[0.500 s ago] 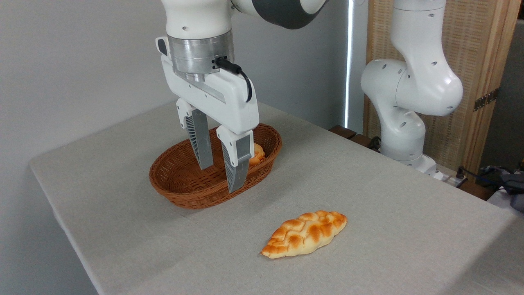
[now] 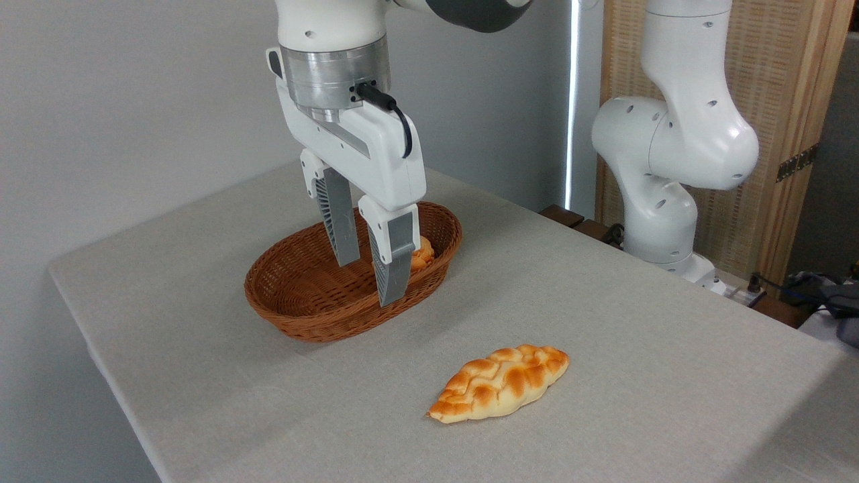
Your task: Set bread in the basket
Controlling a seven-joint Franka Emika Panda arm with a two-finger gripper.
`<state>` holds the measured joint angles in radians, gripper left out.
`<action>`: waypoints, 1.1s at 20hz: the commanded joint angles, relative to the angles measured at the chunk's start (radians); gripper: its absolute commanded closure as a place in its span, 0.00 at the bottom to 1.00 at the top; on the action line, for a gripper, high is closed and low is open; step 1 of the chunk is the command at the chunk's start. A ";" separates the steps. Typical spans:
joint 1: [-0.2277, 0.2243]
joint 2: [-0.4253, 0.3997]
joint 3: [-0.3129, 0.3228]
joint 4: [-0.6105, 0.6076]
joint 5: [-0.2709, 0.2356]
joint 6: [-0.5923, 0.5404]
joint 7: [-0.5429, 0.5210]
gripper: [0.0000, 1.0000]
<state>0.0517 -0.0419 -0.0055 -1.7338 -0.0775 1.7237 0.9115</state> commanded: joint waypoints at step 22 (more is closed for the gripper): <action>-0.003 -0.003 0.041 0.022 -0.031 -0.038 0.023 0.00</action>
<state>0.0504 -0.0419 0.0242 -1.7283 -0.0916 1.7162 0.9116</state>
